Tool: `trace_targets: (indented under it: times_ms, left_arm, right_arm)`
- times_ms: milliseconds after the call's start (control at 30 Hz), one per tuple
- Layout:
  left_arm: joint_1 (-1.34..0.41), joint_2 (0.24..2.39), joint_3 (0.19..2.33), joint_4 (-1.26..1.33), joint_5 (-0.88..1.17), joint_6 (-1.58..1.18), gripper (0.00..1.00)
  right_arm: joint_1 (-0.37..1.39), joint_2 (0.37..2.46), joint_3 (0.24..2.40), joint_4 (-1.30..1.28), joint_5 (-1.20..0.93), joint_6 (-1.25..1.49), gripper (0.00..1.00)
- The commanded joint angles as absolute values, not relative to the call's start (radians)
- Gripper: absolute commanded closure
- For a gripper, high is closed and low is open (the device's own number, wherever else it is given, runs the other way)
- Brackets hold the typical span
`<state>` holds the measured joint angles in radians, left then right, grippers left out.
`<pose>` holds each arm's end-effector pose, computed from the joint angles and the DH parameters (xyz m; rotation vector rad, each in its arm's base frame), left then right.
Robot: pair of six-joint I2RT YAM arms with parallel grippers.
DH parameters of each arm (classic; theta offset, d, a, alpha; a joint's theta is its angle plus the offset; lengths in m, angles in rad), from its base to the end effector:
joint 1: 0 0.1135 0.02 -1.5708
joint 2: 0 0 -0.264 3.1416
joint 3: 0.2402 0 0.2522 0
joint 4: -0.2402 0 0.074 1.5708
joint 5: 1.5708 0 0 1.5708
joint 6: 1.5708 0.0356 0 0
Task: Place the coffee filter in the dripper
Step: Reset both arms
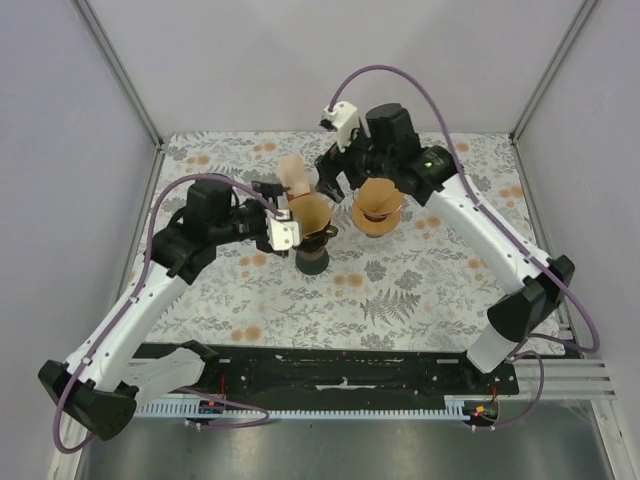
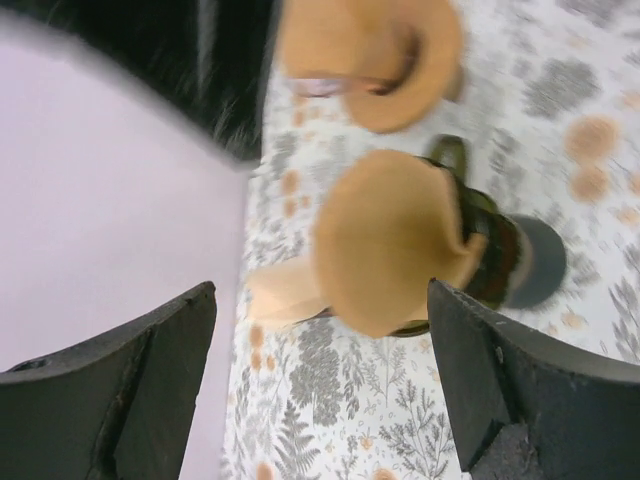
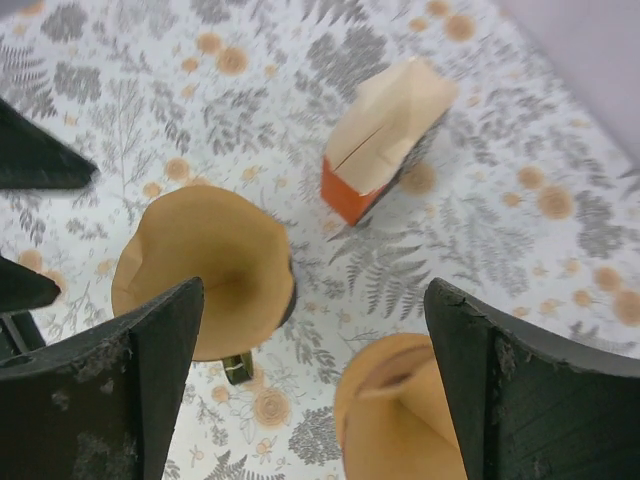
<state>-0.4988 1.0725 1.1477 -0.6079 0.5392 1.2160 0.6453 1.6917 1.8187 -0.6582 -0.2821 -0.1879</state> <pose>0.1877 -0.1230 0.3705 1.7180 1.0695 -0.1164 0.2980 0.2368 0.4113 -1.0170 1.8720 0.5692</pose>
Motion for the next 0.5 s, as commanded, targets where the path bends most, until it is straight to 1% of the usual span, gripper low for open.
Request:
trace_targets:
  times_ms: [0, 67, 133, 233, 367, 467]
  left_arm:
    - [-0.471, 0.980, 1.126, -0.198, 0.332, 0.659, 0.08]
    - [-0.434, 0.966, 1.108, -0.093, 0.208, 0.501, 0.07]
    - [-0.376, 0.959, 1.086, -0.039, 0.109, 0.361, 0.05]
    - [-0.254, 0.960, 1.048, -0.015, 0.005, 0.188, 0.05]
    - [-0.109, 0.934, 0.883, 0.030, -0.152, 0.029, 0.06]
    - [-0.057, 0.908, 0.752, 0.058, -0.160, -0.055, 0.09]
  right_arm:
    - [0.551, 1.527, 1.888, -0.603, -0.178, -0.143, 0.02]
    - [0.461, 1.482, 1.864, -0.591, -0.132, -0.092, 0.02]
    - [0.356, 1.438, 1.815, -0.583, -0.103, -0.026, 0.02]
    - [0.168, 1.362, 1.692, -0.554, -0.147, 0.101, 0.02]
    - [-0.053, 1.215, 1.386, -0.395, -0.155, 0.185, 0.02]
    - [-0.133, 1.148, 1.179, -0.255, -0.101, 0.204, 0.02]
